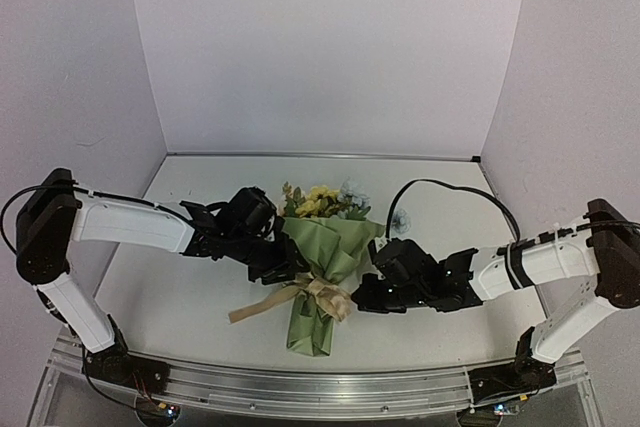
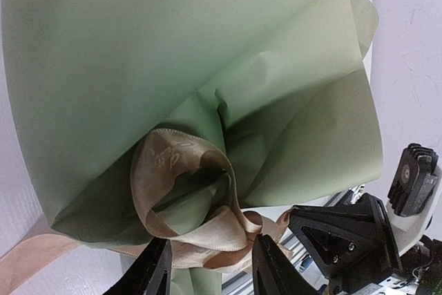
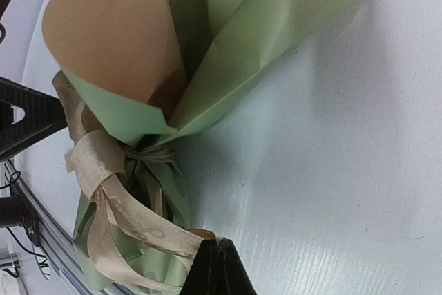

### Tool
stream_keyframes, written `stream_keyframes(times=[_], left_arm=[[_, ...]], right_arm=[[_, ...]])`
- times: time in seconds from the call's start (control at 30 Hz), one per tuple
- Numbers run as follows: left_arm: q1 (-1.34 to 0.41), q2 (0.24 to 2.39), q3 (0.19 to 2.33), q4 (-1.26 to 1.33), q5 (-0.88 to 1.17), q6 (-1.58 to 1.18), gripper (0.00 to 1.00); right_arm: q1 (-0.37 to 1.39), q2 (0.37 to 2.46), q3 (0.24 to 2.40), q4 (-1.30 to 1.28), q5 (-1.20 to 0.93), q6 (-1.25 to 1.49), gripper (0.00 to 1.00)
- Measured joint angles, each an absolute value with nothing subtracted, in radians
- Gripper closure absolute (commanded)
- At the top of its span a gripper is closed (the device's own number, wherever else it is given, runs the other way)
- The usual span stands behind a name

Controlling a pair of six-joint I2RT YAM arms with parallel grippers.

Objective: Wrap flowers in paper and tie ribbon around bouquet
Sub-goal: Tie the half-tied ribbon around the folded bouquet.

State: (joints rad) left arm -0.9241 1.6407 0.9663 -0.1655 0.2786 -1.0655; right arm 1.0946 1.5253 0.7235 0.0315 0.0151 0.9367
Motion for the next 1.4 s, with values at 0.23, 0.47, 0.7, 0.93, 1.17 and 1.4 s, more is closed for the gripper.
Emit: stream_keyframes(times=[0.23, 0.47, 0.7, 0.93, 1.17, 1.4], left_arm=[[-0.925, 1.707, 1.028, -0.189, 0.263, -1.044, 0.65], [-0.931, 1.724, 1.046, -0.206, 0.244, -1.026, 0.91], [-0.947, 1.724, 1.069, -0.249, 0.216, -0.981, 1.0], [-0.991, 1.686, 1.068, -0.329, 0.145, -0.888, 1.0], [-1.035, 1.567, 1.004, -0.359, 0.06, -0.808, 1.0], [-1.056, 1.549, 0.932, -0.35, -0.01, -0.76, 1.0]], right_arm=[[1.103, 1.525, 0.72, 0.032, 0.018, 0.937, 1.0], [1.105, 1.524, 0.705, 0.029, 0.03, 0.937, 1.0], [1.105, 1.511, 0.699, 0.015, 0.051, 0.937, 1.0], [1.105, 1.471, 0.699, -0.071, 0.098, 0.93, 1.0], [1.135, 1.463, 0.706, -0.167, 0.143, 0.913, 1.0], [1.178, 1.464, 0.742, -0.236, 0.178, 0.909, 1.0]])
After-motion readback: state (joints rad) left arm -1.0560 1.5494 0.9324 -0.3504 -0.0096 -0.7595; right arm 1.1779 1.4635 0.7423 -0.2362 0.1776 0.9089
